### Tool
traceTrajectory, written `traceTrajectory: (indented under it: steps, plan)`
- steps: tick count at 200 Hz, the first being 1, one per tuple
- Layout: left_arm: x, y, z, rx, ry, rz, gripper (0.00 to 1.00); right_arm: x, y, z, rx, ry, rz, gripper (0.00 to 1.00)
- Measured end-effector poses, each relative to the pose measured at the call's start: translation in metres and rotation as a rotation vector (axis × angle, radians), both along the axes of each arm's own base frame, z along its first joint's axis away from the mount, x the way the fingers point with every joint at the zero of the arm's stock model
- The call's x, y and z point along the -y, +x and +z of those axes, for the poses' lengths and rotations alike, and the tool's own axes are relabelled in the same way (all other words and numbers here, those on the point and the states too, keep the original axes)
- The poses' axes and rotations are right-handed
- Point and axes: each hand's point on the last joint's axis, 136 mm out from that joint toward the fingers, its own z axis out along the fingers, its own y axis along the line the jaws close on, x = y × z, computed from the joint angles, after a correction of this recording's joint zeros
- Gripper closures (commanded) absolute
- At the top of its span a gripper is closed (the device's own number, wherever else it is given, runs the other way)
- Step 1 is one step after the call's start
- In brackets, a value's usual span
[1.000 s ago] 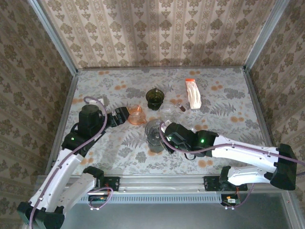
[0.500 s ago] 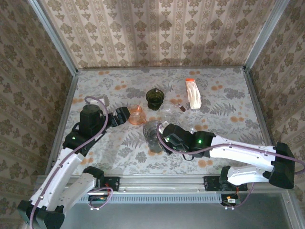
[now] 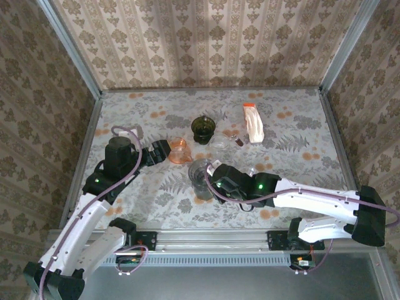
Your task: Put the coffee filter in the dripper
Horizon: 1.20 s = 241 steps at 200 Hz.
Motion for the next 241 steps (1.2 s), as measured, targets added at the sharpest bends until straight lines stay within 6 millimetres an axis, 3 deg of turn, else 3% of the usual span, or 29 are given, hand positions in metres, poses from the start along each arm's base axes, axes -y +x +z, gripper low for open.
traceTrajectory:
  steps: [23, 62, 88, 110, 151, 164, 186, 210, 241]
  plan:
    - [0.000, 0.000, 0.000, 0.000, 0.000, 0.001, 0.00, -0.001, -0.001, -0.001, -0.002, 0.005, -0.005, 0.79]
    - [-0.001, 0.000, 0.000, -0.001, -0.002, 0.002, 0.00, -0.001, -0.004, -0.004, -0.014, 0.010, -0.015, 0.36]
    - [0.000, 0.000, -0.001, -0.001, -0.004, -0.002, 0.00, 0.000, -0.004, -0.002, -0.017, 0.024, -0.026, 0.27]
    - [0.002, 0.000, -0.005, -0.005, -0.008, -0.012, 0.00, 0.002, -0.003, 0.012, 0.002, 0.068, -0.041, 0.15]
    - [0.008, 0.000, -0.016, -0.014, -0.027, -0.037, 0.02, 0.019, 0.003, 0.053, 0.098, 0.165, -0.098, 0.18]
    - [0.011, 0.001, -0.023, -0.027, -0.040, -0.047, 0.06, 0.029, 0.010, 0.064, 0.120, 0.195, -0.133, 0.27]
    - [0.020, 0.002, -0.040, -0.075, -0.054, -0.070, 0.15, 0.054, 0.040, 0.079, 0.135, 0.228, -0.258, 0.42]
    - [0.036, 0.002, -0.054, -0.122, -0.051, -0.119, 0.20, 0.072, 0.066, 0.078, 0.116, 0.229, -0.359, 0.48]
    - [0.059, -0.009, -0.069, -0.165, -0.020, -0.199, 0.21, 0.082, 0.088, 0.057, 0.066, 0.158, -0.420, 0.57]
